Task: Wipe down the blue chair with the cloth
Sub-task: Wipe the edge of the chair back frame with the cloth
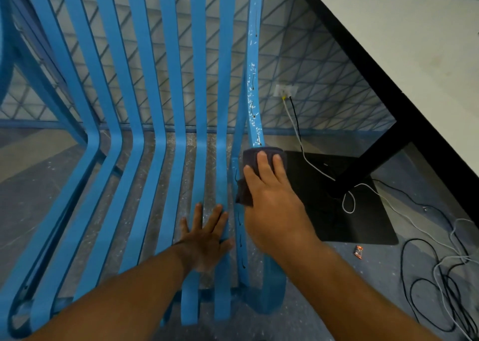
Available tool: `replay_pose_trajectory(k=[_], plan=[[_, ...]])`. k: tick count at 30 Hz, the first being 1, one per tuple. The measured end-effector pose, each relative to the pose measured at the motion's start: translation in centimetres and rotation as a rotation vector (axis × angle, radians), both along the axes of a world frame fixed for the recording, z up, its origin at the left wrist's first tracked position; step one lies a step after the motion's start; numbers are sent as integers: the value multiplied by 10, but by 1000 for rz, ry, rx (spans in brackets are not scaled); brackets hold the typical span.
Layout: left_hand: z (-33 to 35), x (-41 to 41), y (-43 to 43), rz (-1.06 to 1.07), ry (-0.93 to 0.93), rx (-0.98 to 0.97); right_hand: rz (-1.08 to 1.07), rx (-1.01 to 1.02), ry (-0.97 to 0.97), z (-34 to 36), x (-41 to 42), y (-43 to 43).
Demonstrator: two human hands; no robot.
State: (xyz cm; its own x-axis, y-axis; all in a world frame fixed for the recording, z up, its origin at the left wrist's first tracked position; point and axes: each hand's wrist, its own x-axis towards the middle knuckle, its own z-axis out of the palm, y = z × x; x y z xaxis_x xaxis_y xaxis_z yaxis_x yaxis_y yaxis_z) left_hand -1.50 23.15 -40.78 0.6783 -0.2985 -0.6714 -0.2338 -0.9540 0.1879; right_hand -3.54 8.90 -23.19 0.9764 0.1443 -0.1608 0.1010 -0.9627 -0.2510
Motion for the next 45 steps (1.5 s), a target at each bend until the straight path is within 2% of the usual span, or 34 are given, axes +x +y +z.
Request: replay_pose_trajectory(k=[3,7,10,12,13,16,18,23,27,30,35,38,40,42,45], plan=[[2,-1,1,-2,-5,-25,-11,56,23,2,-25,-14],[8,-3,2,-25,-3,-27,-406,496,-52,18,-16,-35],[9,-3,2,-24,-20,-32,-450,420,-352,37,5,-42],[8,-3,2,-23,-18,-26,-444,331,-478,47,12,-33],[8,-3,1,-25,-18,-24,-445,295,-462,49,12,-24],[5,-2,1,-38,-30,-19,-281,68,-180,32,-3,4],[1,-1,0,-48,-36,-14,-168,67,-112,20,-20,10],[0,1,1,-27,-29,-31,-165,95,-57,11,-25,0],[1,1,1,-22,-26,-46,-157,22,-29,-2,-19,11],[3,1,2,-21,-20,-35,-180,64,0,-4,-7,13],[6,1,2,-26,-11,-36,-327,97,-4,-4,31,19],[9,0,2,-26,-12,-30,-522,273,-8,-4,56,20],[11,0,1,-26,-8,-34,-569,316,0,-4,61,19],[11,-1,2,-27,-6,-31,-493,262,-3,-2,50,17],[9,0,3,-32,-9,-48,-229,89,0,-6,20,13]])
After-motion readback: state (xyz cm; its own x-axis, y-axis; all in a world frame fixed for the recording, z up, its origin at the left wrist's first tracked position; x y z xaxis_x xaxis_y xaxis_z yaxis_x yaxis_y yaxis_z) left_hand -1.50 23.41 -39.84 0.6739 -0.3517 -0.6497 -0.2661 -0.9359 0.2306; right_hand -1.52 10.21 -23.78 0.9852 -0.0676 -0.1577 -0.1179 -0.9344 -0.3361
